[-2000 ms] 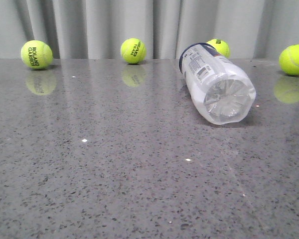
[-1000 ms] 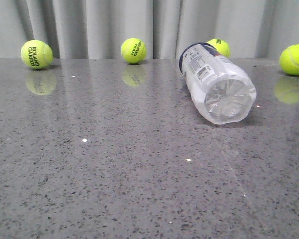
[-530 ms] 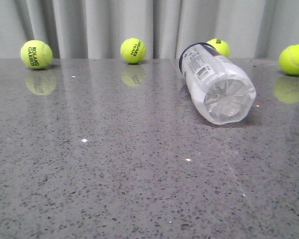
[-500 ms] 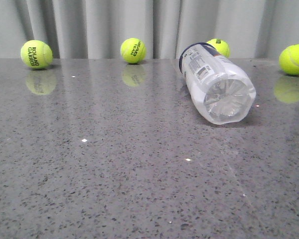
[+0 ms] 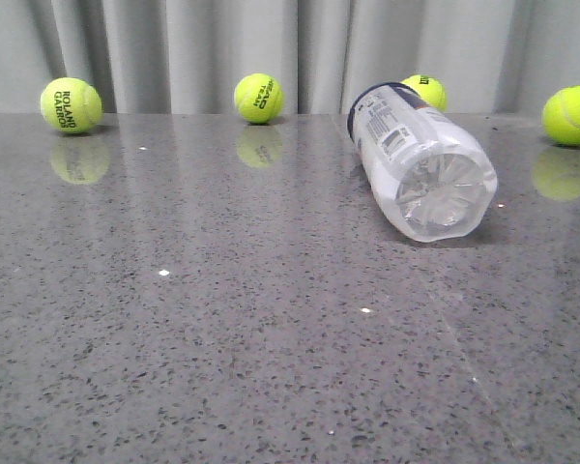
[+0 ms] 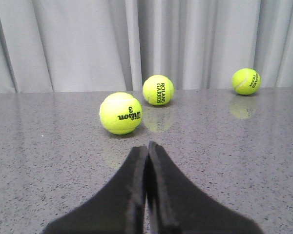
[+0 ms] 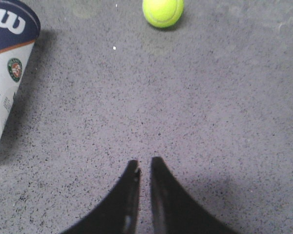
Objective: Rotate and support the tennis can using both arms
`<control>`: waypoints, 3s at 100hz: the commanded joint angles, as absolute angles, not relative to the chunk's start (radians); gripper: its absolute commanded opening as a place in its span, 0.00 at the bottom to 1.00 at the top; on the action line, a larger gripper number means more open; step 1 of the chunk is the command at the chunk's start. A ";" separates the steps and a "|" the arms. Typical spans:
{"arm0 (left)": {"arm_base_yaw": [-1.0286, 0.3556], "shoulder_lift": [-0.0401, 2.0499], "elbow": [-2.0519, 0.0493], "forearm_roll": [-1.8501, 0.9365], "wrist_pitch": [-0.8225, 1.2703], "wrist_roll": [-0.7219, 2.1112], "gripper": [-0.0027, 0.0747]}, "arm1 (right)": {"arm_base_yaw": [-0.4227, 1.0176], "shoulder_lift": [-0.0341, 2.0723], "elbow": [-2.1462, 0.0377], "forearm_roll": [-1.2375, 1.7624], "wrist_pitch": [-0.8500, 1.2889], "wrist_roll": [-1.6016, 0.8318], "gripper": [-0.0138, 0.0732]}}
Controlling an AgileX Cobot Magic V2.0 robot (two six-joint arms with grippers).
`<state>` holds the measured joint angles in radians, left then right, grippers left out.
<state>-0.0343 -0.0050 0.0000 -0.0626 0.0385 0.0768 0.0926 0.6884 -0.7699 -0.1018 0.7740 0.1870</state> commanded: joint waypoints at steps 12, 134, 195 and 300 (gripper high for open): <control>-0.033 -0.038 0.044 -0.065 -0.040 0.066 0.01 | 0.087 0.717 -0.816 -0.070 0.730 0.180 0.71; -0.033 -0.038 0.044 -0.065 -0.040 0.066 0.01 | 0.297 1.333 -1.400 0.187 1.018 0.131 0.88; -0.033 -0.038 0.044 -0.065 -0.040 0.066 0.01 | 0.368 1.740 -1.687 0.196 1.071 0.346 0.88; -0.033 -0.038 0.044 -0.065 -0.040 0.066 0.01 | 0.373 1.854 -1.747 0.197 1.087 0.182 0.52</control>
<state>-0.0343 -0.0050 0.0000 -0.0626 0.0385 0.0768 0.3686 1.9048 -1.6864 0.1873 1.0939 0.2768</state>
